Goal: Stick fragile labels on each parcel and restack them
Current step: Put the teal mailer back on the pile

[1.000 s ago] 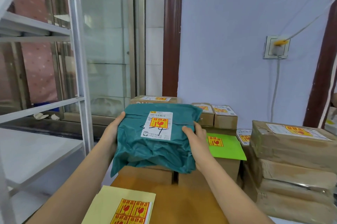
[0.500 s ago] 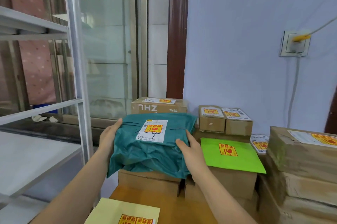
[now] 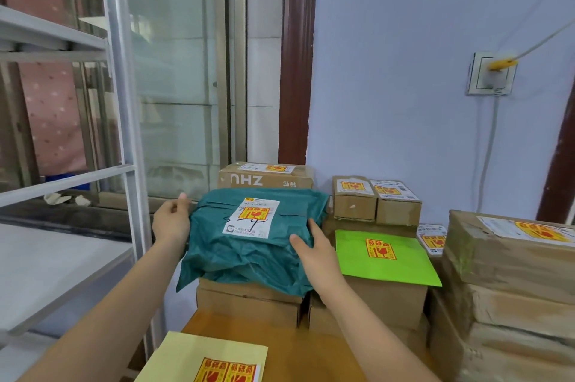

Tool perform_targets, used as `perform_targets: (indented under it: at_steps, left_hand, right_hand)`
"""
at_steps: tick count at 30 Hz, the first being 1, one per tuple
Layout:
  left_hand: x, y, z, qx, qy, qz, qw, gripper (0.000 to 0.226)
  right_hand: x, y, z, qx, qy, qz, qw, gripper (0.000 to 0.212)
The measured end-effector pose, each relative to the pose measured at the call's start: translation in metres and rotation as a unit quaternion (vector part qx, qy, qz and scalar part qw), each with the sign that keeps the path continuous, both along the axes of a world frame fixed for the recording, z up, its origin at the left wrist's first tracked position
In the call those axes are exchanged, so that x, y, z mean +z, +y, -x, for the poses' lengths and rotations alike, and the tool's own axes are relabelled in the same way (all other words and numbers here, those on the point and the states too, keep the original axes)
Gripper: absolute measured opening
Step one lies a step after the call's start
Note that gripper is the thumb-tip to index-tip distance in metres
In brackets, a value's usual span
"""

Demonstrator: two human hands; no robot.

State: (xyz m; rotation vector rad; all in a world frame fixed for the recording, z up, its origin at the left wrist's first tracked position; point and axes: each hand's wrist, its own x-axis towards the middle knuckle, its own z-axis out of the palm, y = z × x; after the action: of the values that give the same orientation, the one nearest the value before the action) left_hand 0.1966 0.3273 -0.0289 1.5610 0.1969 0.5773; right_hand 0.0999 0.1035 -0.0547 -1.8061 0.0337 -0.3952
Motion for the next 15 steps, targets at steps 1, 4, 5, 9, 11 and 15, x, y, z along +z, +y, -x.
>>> perform_targets:
  at_steps: [1, 4, 5, 9, 11, 15]
  left_hand:
    - [0.001, 0.0, 0.004, 0.008, -0.007, -0.007, 1.0, 0.036]
    - [0.009, -0.002, 0.026, 0.021, -0.034, -0.053, 0.998, 0.028]
    - [0.011, -0.003, 0.034, 0.022, -0.051, -0.067, 0.996, 0.026]
    - [0.01, -0.009, 0.065, 0.032, -0.099, -0.142, 0.984, 0.02]
    - [0.008, -0.02, 0.081, 0.011, -0.124, -0.155, 0.98, 0.017]
    - [-0.001, -0.057, 0.119, -0.06, -0.16, -0.177, 0.969, 0.014]
  right_hand:
    - [0.0, -0.001, 0.004, -0.004, 0.0, 0.0, 1.0, 0.052]
    - [0.0, -0.004, 0.017, -0.015, -0.005, -0.006, 1.0, 0.04]
    - [-0.001, -0.006, 0.022, -0.021, -0.009, -0.003, 1.0, 0.038]
    - [0.002, -0.014, 0.043, -0.06, -0.003, 0.029, 0.998, 0.036]
    - [0.003, -0.019, 0.056, -0.063, -0.003, 0.043, 0.997, 0.031]
    - [-0.002, -0.033, 0.082, -0.065, 0.006, 0.073, 0.995, 0.03]
